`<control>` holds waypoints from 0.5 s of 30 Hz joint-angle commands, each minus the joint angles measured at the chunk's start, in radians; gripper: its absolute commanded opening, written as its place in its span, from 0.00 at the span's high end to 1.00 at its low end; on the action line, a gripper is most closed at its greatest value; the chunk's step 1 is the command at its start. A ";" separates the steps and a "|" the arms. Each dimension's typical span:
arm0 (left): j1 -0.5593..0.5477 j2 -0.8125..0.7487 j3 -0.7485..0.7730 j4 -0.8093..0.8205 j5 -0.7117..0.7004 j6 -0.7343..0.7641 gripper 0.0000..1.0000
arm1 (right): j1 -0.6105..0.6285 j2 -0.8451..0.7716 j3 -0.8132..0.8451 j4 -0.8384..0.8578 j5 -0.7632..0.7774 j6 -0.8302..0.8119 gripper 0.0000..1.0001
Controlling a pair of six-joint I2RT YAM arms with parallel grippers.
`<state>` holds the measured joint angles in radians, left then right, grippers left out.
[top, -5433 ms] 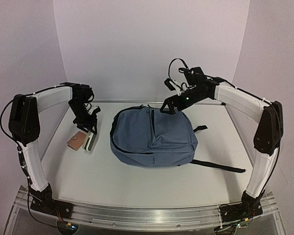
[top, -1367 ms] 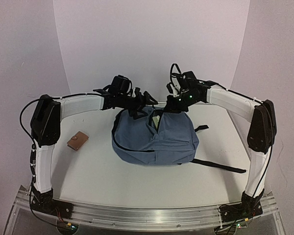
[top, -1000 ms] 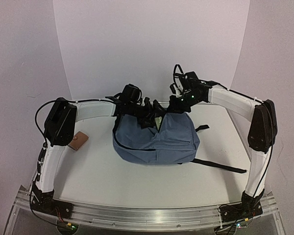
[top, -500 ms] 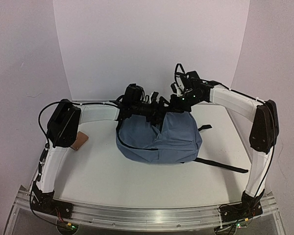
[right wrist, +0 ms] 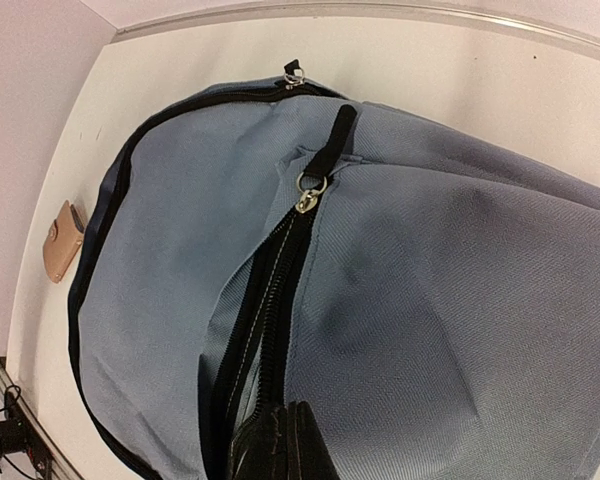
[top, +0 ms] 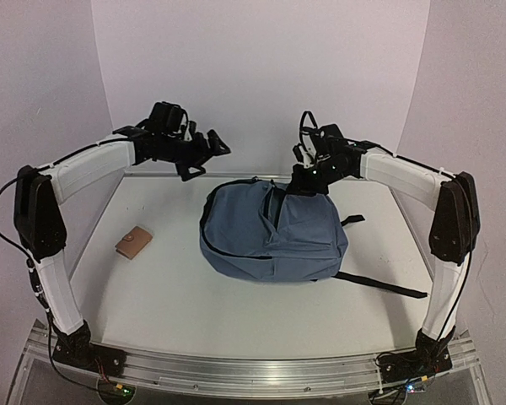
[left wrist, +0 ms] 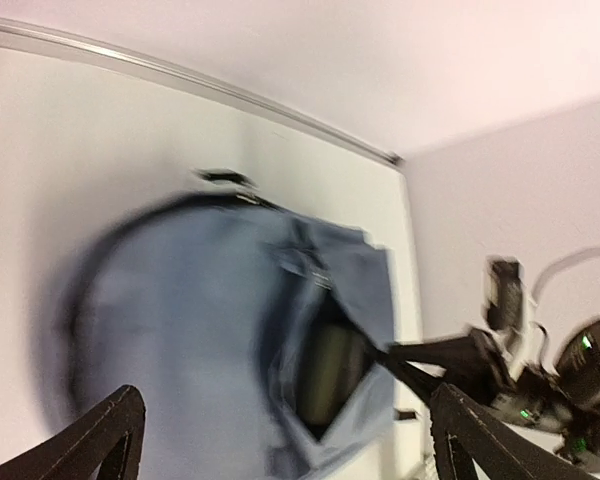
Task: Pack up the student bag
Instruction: Place the stationery in the student bag, then pick up the stationery from the center of the board.
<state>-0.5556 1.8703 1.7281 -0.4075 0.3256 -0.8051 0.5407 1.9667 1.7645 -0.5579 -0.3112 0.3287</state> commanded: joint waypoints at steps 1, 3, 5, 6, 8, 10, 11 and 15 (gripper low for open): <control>0.101 -0.035 0.013 -0.444 -0.203 0.051 0.00 | -0.007 -0.045 0.005 0.034 -0.010 -0.012 1.00; 0.166 -0.075 -0.067 -0.518 -0.224 0.006 0.00 | -0.006 -0.046 0.005 0.036 -0.010 -0.014 1.00; 0.209 -0.144 -0.181 -0.522 -0.270 -0.041 0.00 | -0.007 -0.046 0.006 0.038 -0.009 -0.016 1.00; 0.237 -0.182 -0.240 -0.511 -0.279 -0.067 0.00 | -0.007 -0.047 0.007 0.038 -0.009 -0.017 1.00; 0.292 -0.244 -0.353 -0.486 -0.285 -0.110 0.00 | -0.007 -0.049 0.005 0.039 -0.010 -0.019 1.00; 0.332 -0.304 -0.429 -0.476 -0.297 -0.147 0.00 | -0.008 -0.049 0.003 0.039 -0.012 -0.019 1.00; 0.348 -0.327 -0.465 -0.476 -0.303 -0.163 0.00 | -0.008 -0.050 0.001 0.039 -0.012 -0.019 1.00; 0.385 -0.399 -0.608 -0.449 -0.309 -0.222 0.00 | -0.008 -0.047 0.005 0.041 -0.016 -0.019 1.00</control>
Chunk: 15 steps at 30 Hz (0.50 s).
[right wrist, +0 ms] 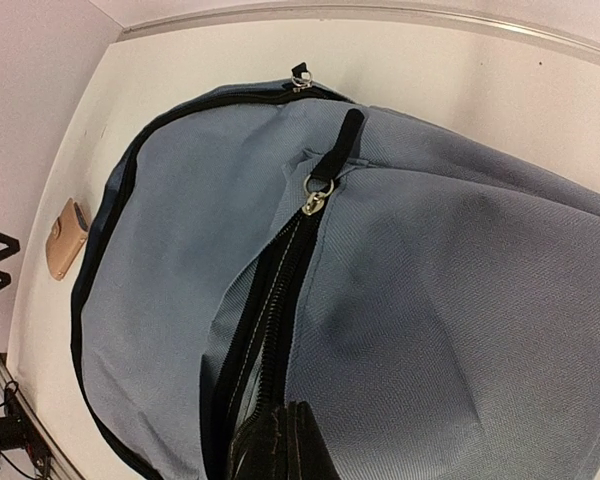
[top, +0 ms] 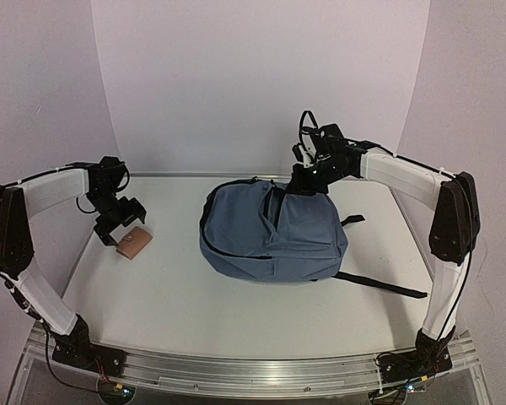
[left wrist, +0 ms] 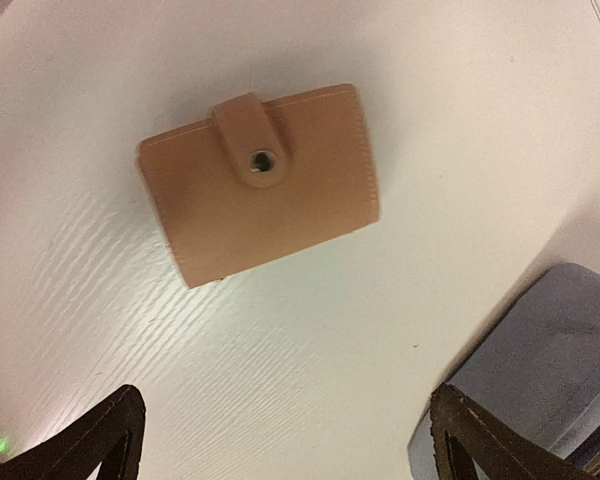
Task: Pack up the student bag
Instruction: Pick up the stationery from the center of the board.
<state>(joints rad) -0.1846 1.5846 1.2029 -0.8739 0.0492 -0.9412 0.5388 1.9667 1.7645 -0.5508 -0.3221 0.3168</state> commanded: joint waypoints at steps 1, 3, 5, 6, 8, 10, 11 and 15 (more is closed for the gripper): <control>0.027 -0.134 -0.127 0.041 -0.020 -0.104 0.00 | -0.006 -0.045 0.007 0.034 -0.006 -0.007 1.00; 0.047 -0.183 -0.210 0.101 0.007 -0.139 0.00 | -0.006 -0.042 0.013 0.034 -0.007 -0.007 1.00; 0.069 -0.232 -0.299 0.186 0.036 -0.165 0.01 | -0.006 -0.039 0.017 0.034 -0.009 -0.008 1.00; 0.078 -0.256 -0.349 0.236 0.039 -0.180 0.02 | -0.007 -0.038 0.018 0.034 -0.010 -0.007 1.00; 0.102 -0.305 -0.423 0.324 0.041 -0.200 0.04 | -0.006 -0.037 0.019 0.034 -0.014 -0.007 1.00; 0.135 -0.332 -0.495 0.430 0.054 -0.205 0.07 | -0.007 -0.035 0.019 0.034 -0.017 -0.007 1.00; 0.159 -0.336 -0.532 0.497 0.081 -0.202 0.08 | -0.007 -0.034 0.019 0.034 -0.019 -0.008 1.00; 0.221 -0.305 -0.600 0.673 0.163 -0.186 0.16 | -0.006 -0.032 0.021 0.034 -0.023 -0.010 1.00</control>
<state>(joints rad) -0.0139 1.2734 0.6508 -0.4821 0.1266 -1.1204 0.5377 1.9667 1.7645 -0.5472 -0.3338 0.3157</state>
